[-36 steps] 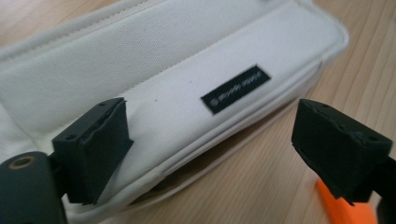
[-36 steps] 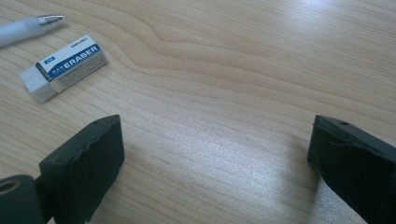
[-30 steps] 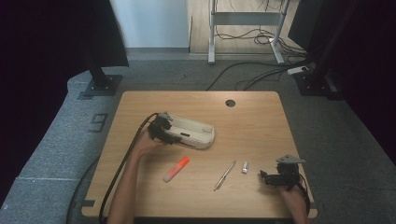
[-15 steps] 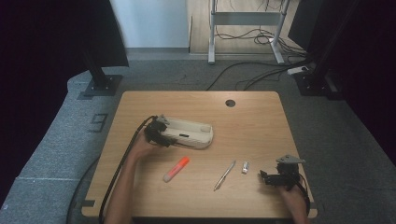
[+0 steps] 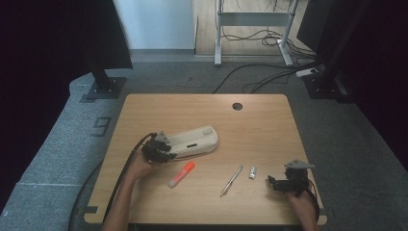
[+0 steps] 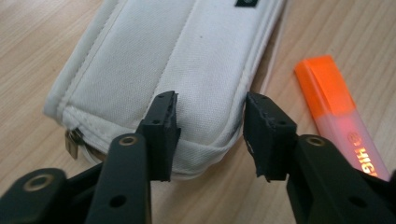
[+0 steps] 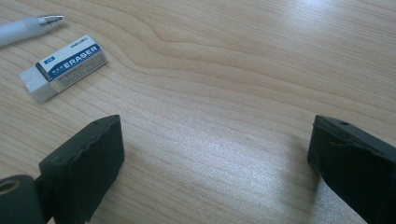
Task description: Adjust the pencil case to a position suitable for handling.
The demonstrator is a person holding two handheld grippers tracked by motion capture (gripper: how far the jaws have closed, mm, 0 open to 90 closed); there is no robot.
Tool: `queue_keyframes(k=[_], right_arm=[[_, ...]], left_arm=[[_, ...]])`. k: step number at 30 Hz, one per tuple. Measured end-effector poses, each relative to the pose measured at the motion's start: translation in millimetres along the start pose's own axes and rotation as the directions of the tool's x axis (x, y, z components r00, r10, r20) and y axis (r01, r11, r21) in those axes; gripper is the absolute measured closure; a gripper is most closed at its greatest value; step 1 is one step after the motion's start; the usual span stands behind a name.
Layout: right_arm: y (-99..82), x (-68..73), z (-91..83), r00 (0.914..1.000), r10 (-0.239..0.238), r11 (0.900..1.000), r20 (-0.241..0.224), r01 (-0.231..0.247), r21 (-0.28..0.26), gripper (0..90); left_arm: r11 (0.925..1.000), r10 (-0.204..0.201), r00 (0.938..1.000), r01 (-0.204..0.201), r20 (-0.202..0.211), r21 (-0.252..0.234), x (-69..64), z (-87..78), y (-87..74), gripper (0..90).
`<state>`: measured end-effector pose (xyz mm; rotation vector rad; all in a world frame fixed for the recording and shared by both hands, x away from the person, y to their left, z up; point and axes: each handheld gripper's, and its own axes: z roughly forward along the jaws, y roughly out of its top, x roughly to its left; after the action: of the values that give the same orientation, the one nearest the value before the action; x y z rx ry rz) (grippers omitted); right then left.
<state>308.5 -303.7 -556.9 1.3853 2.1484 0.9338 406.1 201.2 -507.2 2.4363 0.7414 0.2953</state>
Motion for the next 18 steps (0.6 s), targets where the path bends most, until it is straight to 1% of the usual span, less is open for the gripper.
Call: queue_keyframes(k=[1,2,4,6,7,8,9,10,11,12,13,16,17,18], right_arm=[[0.0,0.0,0.0,1.0,0.0,1.0,0.0,0.0,0.0,3.4],[0.0,0.0,0.0,1.0,0.0,1.0,0.001,0.0,0.0,3.3],[0.1,0.1,0.1,1.0,0.001,1.0,0.003,-0.001,0.001,3.1],[0.1,0.1,0.1,1.0,0.0,1.0,0.003,0.0,0.001,3.1],[0.1,0.1,0.1,1.0,0.0,1.0,0.003,0.0,0.001,3.1],[0.1,0.2,0.3,1.0,0.001,1.0,0.004,-0.001,-0.001,3.1],[0.1,0.2,0.3,1.0,0.001,1.0,0.004,-0.001,-0.001,3.1],[0.2,0.2,0.3,1.0,0.001,1.0,0.004,-0.001,0.0,3.1],[0.2,0.2,0.3,1.0,0.001,1.0,0.004,-0.001,0.0,3.1],[0.1,0.2,0.3,1.0,0.001,1.0,0.005,-0.001,-0.001,3.1],[0.1,0.2,0.3,1.0,0.001,1.0,0.005,-0.001,-0.001,3.1],[0.1,0.2,0.3,1.0,0.001,1.0,0.005,-0.001,-0.001,3.1],[0.1,0.2,0.3,1.0,0.001,1.0,0.005,-0.001,-0.001,3.1],[0.1,0.2,0.3,1.0,0.001,1.0,0.005,-0.001,-0.001,3.1]], left_arm=[[1.0,0.007,0.9999,-0.007,-0.008,0.0,-2.4,-0.3,-0.7,59.4],[0.9999,0.012,0.9996,-0.012,-0.025,0.004,-5.7,-1.3,-0.4,62.8],[0.9999,0.017,0.999,-0.017,-0.042,0.003,-7.6,-3.6,2.0,62.5],[0.9998,0.018,0.9991,-0.018,-0.038,-0.002,-7.7,-4.4,3.1,61.3],[0.9999,0.005,0.9997,-0.006,-0.022,-0.014,-6.9,-4.5,4.3,58.7],[0.9996,-0.01,0.9999,0.01,-0.005,-0.026,-5.2,-3.7,5.8,49.0],[0.9994,-0.014,0.9999,0.014,0.002,-0.033,-4.2,-2.4,6.7,49.0],[0.999,-0.005,1.0,0.005,-0.008,-0.044,-4.1,0.8,7.5,45.6],[0.9988,0.008,0.9997,-0.009,-0.022,-0.048,-4.5,4.6,7.7,45.6],[0.999,0.014,0.9994,-0.015,-0.032,-0.041,-4.0,13.8,6.9,42.3],[0.999,0.014,0.9994,-0.015,-0.032,-0.041,-4.0,13.8,6.9,41.8],[0.9985,0.013,0.9989,-0.016,-0.046,-0.052,-4.1,20.0,6.3,42.3],[0.9985,0.014,0.9987,-0.016,-0.05,-0.053,-4.0,20.1,6.3,45.0],[0.9982,0.027,0.9975,-0.031,-0.065,-0.052,-4.5,18.8,6.4,52.7]])
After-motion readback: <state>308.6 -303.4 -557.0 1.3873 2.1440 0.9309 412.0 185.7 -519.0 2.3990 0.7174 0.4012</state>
